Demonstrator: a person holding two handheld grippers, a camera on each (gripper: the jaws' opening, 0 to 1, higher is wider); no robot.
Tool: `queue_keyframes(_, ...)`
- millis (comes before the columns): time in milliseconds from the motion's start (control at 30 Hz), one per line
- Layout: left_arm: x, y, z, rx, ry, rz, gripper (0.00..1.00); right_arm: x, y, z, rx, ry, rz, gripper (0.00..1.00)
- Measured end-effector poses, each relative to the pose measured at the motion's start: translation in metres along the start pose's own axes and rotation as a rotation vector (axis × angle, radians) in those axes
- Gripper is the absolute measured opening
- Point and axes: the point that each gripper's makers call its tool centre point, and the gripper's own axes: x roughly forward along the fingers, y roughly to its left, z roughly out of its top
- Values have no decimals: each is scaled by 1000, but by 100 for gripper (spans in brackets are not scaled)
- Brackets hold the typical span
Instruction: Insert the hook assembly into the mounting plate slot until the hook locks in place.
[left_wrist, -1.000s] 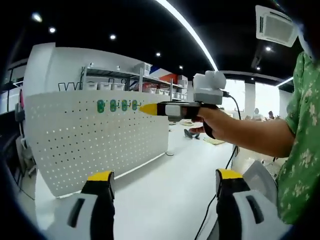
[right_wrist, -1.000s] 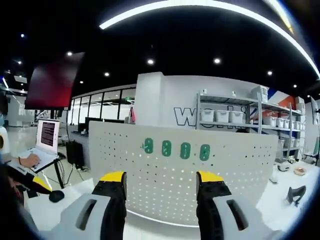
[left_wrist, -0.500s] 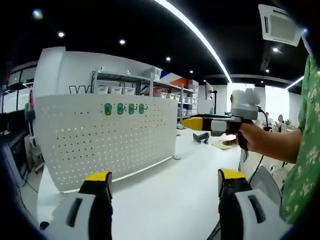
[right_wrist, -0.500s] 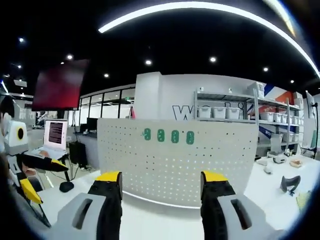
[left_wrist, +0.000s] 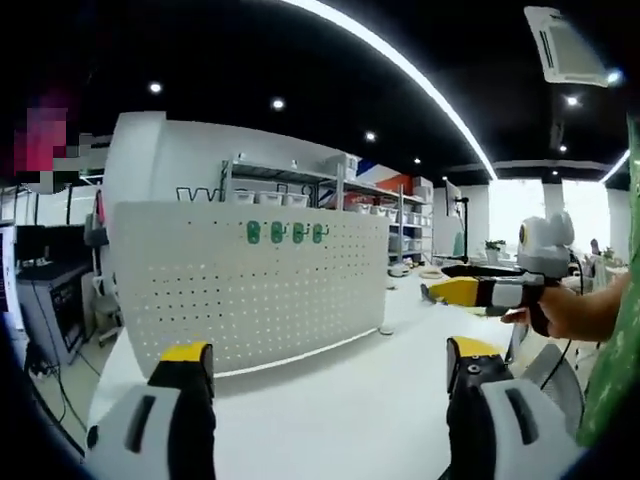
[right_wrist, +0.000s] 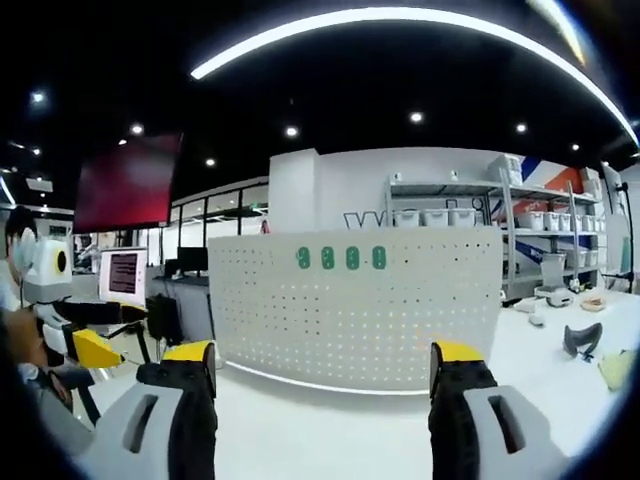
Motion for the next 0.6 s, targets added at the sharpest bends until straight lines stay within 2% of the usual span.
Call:
queue_keyframes(67, -2, 0, -1, 18, -8, 24, 100, -4, -1, -5, 4, -6, -7, 92)
queue_keyframes(167, -3, 3, -5, 5, -25, 38, 100, -8, -5, -11, -8, -25, -34, 93)
queue_keyframes(200, -3, 5, -10, -3, -8, 44, 100, -9, -6, -11, -2, -29, -37, 94)
queue_keyframes(233, -4, 8, -15, -20, 8, 47, 100, -9, -7, -15, 10, -7, -41, 94)
queue_keyframes(467, -10, 13, -6, -96, -20, -12, 100, -11, -12, -2, -30, -20, -34, 97)
queue_keyframes(600, -8, 13, 0, -75, -26, -31, 100, -13, -11, 5, -37, -37, -28, 100)
